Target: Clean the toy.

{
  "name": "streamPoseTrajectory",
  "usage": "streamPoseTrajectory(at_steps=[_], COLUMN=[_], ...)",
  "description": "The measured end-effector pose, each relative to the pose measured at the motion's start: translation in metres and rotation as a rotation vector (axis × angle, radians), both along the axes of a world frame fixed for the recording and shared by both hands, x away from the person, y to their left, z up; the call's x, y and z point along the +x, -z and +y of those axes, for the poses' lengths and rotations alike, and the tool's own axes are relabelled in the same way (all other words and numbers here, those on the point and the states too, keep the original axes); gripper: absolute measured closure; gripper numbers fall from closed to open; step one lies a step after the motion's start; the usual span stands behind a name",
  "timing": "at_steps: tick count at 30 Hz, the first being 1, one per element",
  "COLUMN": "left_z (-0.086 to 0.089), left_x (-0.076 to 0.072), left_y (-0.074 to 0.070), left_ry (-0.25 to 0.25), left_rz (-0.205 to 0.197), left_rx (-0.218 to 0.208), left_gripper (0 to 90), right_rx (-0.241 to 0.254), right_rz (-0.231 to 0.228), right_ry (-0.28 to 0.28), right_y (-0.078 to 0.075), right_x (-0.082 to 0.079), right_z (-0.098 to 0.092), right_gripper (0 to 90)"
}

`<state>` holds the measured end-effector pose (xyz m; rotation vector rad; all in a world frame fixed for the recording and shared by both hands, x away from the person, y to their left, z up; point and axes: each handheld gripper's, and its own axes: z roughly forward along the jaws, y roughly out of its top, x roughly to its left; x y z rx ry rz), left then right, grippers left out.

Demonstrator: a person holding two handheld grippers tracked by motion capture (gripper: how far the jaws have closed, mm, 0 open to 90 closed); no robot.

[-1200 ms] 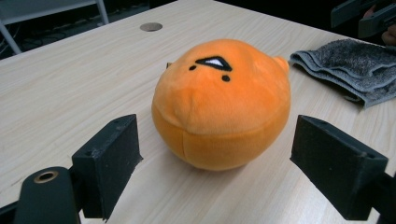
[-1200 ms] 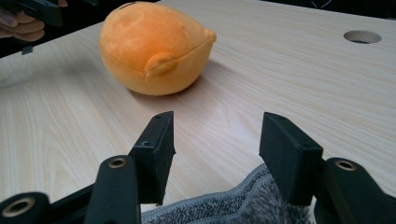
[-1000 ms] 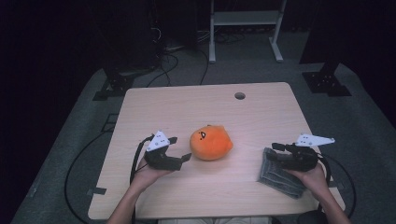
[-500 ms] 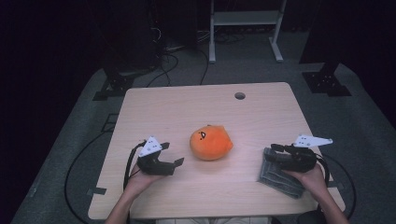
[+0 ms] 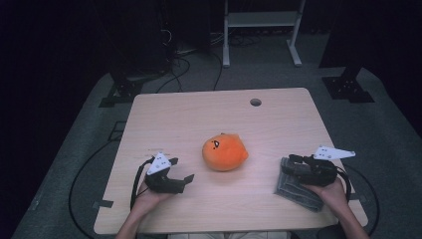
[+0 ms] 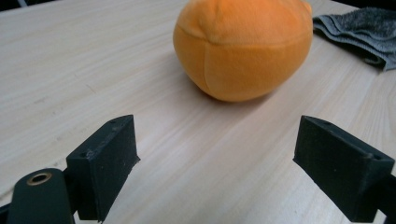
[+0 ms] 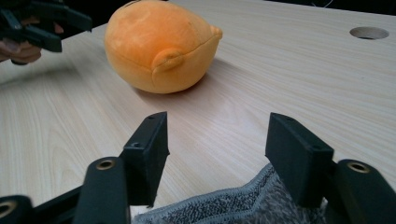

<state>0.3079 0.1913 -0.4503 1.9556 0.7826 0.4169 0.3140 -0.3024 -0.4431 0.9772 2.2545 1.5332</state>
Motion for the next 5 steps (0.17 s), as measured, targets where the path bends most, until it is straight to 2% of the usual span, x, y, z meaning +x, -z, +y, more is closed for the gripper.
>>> streamPoseTrajectory(at_steps=[5], left_z=[-0.0004], left_x=[-0.001], left_y=[0.0031], left_ry=[-0.001], left_rz=[-0.008], left_rx=[0.009], left_gripper=[11.7], right_rx=[0.024], right_rz=[-0.019], right_ry=[0.015], right_y=[-0.0003], right_x=[-0.0063], right_z=[-0.0007], right_gripper=[34.9])
